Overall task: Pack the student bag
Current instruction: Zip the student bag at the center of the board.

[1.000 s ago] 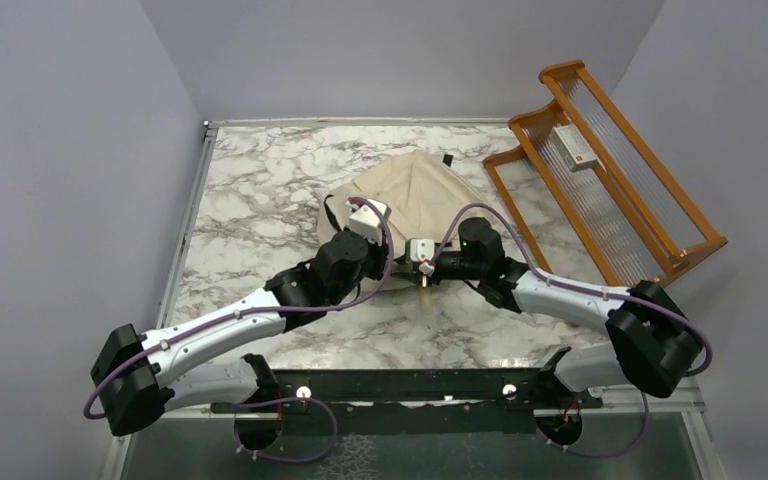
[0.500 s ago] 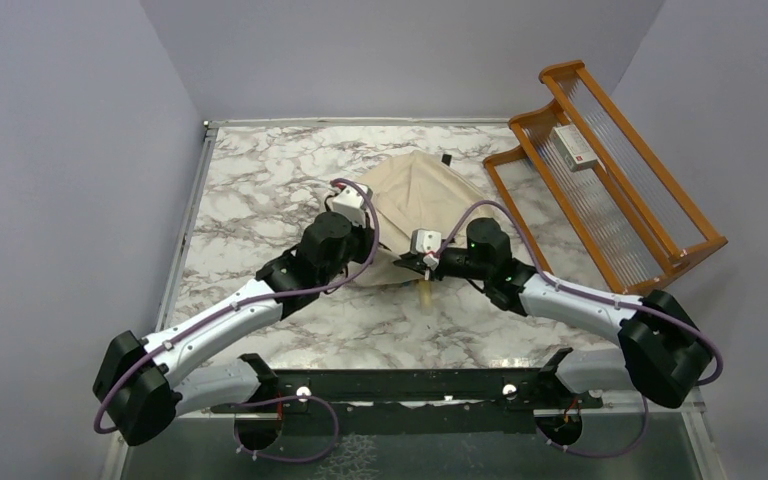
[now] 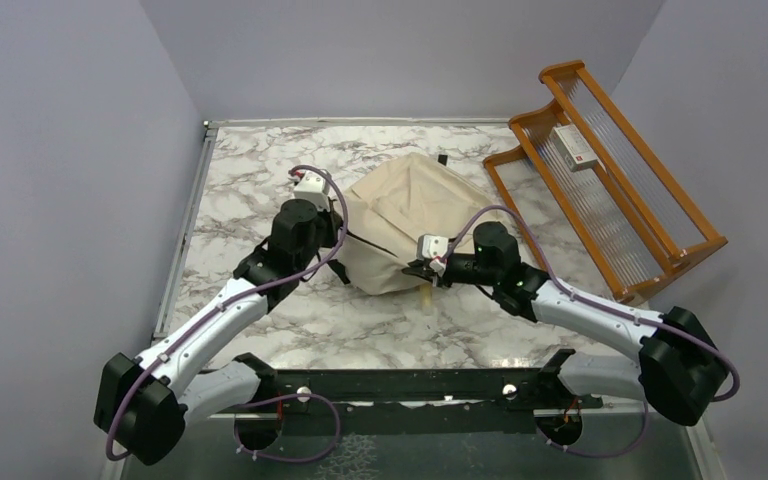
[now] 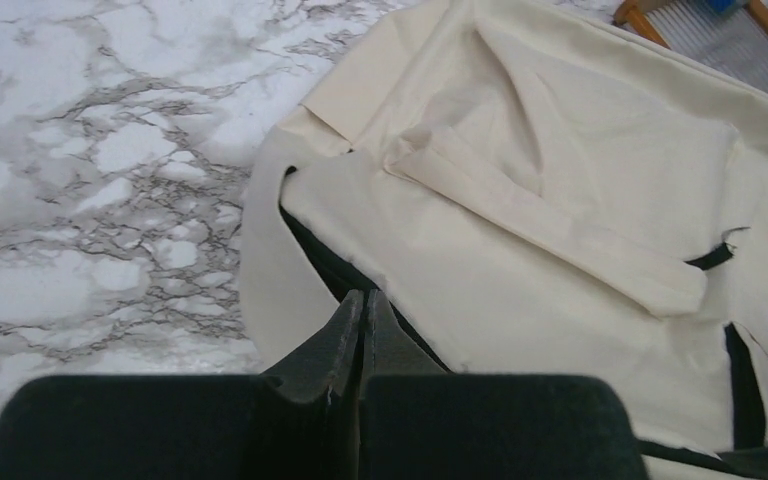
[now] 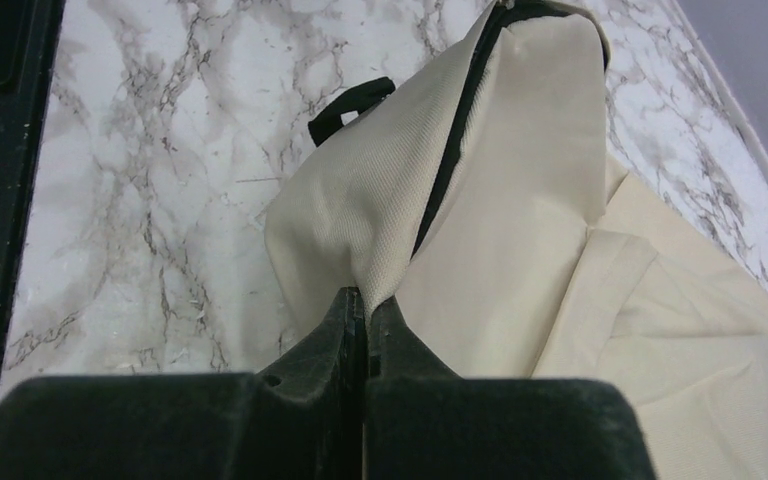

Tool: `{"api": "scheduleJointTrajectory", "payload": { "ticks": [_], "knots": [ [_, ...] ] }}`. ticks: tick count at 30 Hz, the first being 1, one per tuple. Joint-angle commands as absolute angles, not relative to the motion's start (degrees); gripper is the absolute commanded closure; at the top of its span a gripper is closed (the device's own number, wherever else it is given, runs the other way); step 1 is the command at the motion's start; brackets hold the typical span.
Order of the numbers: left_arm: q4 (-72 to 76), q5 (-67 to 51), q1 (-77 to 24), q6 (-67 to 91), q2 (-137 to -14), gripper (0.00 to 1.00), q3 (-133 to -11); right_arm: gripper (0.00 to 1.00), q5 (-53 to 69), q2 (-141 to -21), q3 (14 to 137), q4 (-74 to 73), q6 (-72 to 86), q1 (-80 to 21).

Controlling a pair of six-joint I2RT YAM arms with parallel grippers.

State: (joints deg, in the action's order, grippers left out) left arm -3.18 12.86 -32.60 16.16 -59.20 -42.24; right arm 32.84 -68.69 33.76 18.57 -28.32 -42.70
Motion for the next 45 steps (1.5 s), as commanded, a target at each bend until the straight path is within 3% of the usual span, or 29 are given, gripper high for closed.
{"api": "scheduleJointTrajectory", "payload": {
  "ticks": [1,12,17,22,33,45],
  "knots": [
    [-2.4,15.4,-28.73,14.06,-60.3,1.0,-42.58,0.99,33.44,-65.45,35.32,11.22,-30.06,-43.07],
    [-0.19,11.92,-20.2,11.86,-68.41,1.0,-46.27,0.98,34.87,-65.64,45.0,-15.67,-35.55,-43.07],
    [2.01,2.03,-19.86,9.79,-68.4,1.0,-46.27,0.68,37.3,-61.92,46.36,-12.31,-29.85,-43.07],
    [4.42,-6.93,-19.87,9.71,-65.82,1.0,-43.21,0.51,35.43,-61.06,47.91,-2.86,-13.62,-43.07],
    [4.97,-8.26,-19.86,10.63,-64.75,1.0,-42.4,0.44,29.09,-80.34,62.08,-0.47,11.22,-44.58],
    [3.62,-8.61,-19.86,11.59,-64.96,1.0,-43.15,0.44,20.16,-96.84,70.49,6.25,13.7,-49.76]
  ]
}}
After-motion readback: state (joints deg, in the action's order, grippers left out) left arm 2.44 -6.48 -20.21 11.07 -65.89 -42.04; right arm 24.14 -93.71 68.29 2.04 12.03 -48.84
